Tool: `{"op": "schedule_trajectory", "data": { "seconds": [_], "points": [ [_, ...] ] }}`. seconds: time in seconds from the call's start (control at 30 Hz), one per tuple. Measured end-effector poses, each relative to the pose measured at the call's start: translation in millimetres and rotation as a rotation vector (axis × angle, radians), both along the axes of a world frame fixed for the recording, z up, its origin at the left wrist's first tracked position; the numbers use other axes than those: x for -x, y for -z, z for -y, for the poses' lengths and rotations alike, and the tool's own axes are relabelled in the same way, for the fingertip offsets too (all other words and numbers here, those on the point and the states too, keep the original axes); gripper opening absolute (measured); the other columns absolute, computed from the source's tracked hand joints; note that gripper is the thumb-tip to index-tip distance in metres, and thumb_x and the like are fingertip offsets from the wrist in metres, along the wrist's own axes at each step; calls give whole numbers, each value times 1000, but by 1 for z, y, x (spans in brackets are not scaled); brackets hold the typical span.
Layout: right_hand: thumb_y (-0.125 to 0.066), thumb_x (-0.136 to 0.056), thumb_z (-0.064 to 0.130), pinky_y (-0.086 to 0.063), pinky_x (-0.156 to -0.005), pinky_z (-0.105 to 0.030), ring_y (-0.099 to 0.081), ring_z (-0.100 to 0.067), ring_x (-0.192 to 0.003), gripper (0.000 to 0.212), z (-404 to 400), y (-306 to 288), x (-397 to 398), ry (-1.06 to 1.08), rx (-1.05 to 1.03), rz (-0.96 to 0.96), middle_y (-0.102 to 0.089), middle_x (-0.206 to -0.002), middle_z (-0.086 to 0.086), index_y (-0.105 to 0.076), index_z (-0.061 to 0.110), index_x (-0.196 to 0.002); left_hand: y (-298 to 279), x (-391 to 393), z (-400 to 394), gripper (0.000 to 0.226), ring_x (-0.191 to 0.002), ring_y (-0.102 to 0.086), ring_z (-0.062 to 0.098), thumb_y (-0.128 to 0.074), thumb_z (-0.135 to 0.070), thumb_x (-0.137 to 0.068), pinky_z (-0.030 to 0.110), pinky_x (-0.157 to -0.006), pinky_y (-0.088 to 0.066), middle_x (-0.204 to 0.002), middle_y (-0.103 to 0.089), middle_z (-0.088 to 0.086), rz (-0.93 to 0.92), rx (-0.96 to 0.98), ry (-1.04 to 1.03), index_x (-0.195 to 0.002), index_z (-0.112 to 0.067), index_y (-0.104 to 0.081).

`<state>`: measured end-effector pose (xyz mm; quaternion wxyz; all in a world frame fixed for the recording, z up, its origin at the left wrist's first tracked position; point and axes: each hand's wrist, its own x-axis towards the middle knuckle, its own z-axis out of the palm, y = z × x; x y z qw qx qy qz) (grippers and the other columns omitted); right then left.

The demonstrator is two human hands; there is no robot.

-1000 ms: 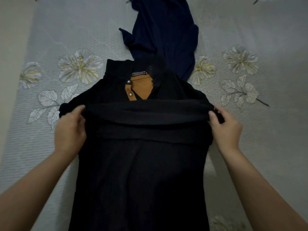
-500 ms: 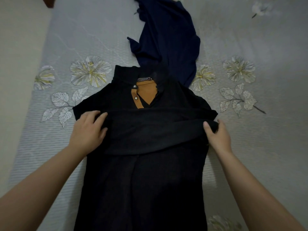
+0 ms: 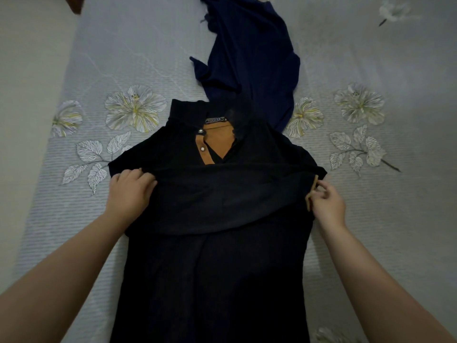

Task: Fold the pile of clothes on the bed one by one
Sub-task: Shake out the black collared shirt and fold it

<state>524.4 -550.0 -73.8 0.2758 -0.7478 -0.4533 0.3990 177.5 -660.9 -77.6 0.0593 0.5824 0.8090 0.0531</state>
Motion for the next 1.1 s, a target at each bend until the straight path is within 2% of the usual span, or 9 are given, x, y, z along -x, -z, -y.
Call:
{"op": "schedule_trajectory", "data": {
  "seconds": [0.13,0.23,0.3,0.43,0.53,0.67,0.77,0.93,1.1],
  "points": [
    [-38,-87,-10,-37,-46,-4,-47,3,-43,35,-13,-6,0,13,-106,-74,-42,-63,3,-48,18,-105,-7,9,-19,19,-82,-58,44,-50,-7,-91,47,-75,-40,-84,-63,29,77,-85,-102,-97,6,-62],
    [-37,-86,-11,-41,-59,-6,-47,6,-47,38,-27,-20,-3,35,-176,-71,-40,-63,6,-44,26,-92,-11,20,-30,20,-77,-54,48,-47,-5,-91,50,-68,-40,-80,-58,34,49,-139,-122,-95,9,-61],
    [-39,-88,-7,-40,-66,-18,-47,-1,-57,30,-31,-26,-6,12,-169,-12,-42,-66,5,-46,17,-105,-10,20,-34,24,-74,-52,52,-46,-5,-89,53,-65,-39,-76,-55,37,-10,-152,-103,-95,12,-62],
    [-42,-90,3,-40,-87,-36,-54,-32,-95,41,-16,-9,-18,-95,-35,251,-56,-101,-23,-37,-5,-130,-2,4,-36,42,-106,-43,53,-53,-9,-89,55,-94,-28,-110,-47,42,24,-27,-186,-126,10,-47],
    [-49,-90,9,-28,-100,-38,-38,-40,-122,52,4,3,-20,-59,17,388,-41,-129,-34,-30,-8,-135,-3,-24,-26,54,-122,-35,52,-43,-17,-82,57,-102,-24,-126,-43,39,87,-96,-173,-128,11,-44],
    [-54,-87,17,-26,-104,-50,-36,-44,-126,46,15,-1,0,-264,-267,635,-42,-134,-29,-47,-2,-128,8,-57,-1,54,-128,-32,50,-44,-25,-83,61,-102,-25,-132,-43,33,96,-12,-31,-126,7,-49],
    [-51,-81,31,-25,-99,-63,-41,-45,-125,44,13,4,24,-651,-464,794,-50,-132,-21,-60,9,-119,23,-50,12,61,-140,-4,39,-35,-50,-91,56,-110,-6,-152,-16,17,122,199,-184,-142,-17,-30],
    [-30,-93,53,10,-109,-51,7,-24,-142,53,-6,40,24,-960,-130,899,-3,-156,6,-18,38,-143,38,-26,28,84,-140,7,32,-21,-72,-67,56,-109,2,-156,-3,4,117,238,-245,-143,-36,-21],
    [-29,-92,54,9,-110,-49,6,-24,-142,55,-12,52,20,-911,-111,913,-4,-155,9,-15,39,-143,41,-13,36,88,-141,6,32,-16,-75,-65,58,-108,1,-156,-6,4,112,257,-256,-143,-35,-21]
  ]
}}
